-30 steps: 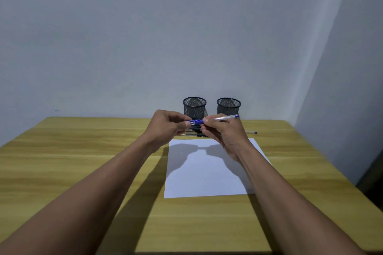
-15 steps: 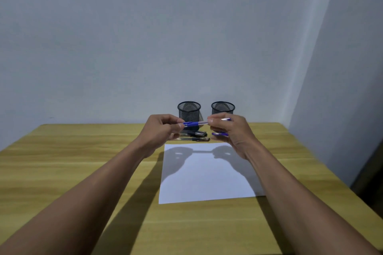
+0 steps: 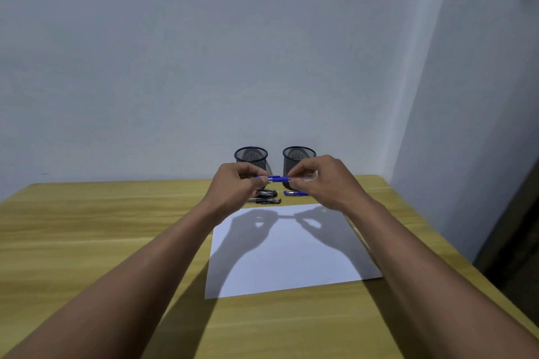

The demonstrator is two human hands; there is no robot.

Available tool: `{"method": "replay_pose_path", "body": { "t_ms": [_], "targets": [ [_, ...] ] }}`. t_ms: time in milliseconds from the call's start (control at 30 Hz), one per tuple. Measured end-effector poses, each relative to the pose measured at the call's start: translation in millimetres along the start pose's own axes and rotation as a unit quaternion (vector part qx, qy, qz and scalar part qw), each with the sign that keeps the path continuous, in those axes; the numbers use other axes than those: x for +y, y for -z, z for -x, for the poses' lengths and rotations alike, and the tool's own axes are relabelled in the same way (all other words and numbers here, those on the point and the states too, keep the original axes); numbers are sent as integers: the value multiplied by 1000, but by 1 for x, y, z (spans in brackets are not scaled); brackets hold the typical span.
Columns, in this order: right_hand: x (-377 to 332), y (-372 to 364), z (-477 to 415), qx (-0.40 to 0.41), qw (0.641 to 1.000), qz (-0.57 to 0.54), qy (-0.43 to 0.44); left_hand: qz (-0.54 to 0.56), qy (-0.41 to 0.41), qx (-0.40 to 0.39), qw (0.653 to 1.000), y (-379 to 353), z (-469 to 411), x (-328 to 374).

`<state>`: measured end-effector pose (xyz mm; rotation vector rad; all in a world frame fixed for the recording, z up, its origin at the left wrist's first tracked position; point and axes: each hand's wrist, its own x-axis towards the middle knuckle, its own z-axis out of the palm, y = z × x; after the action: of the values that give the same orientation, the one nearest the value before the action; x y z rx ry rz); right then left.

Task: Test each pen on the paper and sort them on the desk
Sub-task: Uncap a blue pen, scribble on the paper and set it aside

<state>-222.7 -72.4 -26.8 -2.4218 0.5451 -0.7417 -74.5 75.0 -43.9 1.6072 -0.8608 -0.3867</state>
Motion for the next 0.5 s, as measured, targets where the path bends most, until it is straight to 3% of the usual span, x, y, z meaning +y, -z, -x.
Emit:
{"method": "replay_pose_path", "body": {
  "t_ms": [133,300,400,500],
  "targets": [
    [25,17,6,32,998,52,-6,-58,-26,11,998,-29,-10,-2],
    [76,52,16,73,991,72,-84,-153,-84,52,983,-90,-18,0],
    [113,66,19,88,983,81,-141,-213,-120,-18,970,-134,-26,-5],
    [147,72,22,94,972,101,-190,-299,-156,-136,931,-178,-32,-9]
  ]
}}
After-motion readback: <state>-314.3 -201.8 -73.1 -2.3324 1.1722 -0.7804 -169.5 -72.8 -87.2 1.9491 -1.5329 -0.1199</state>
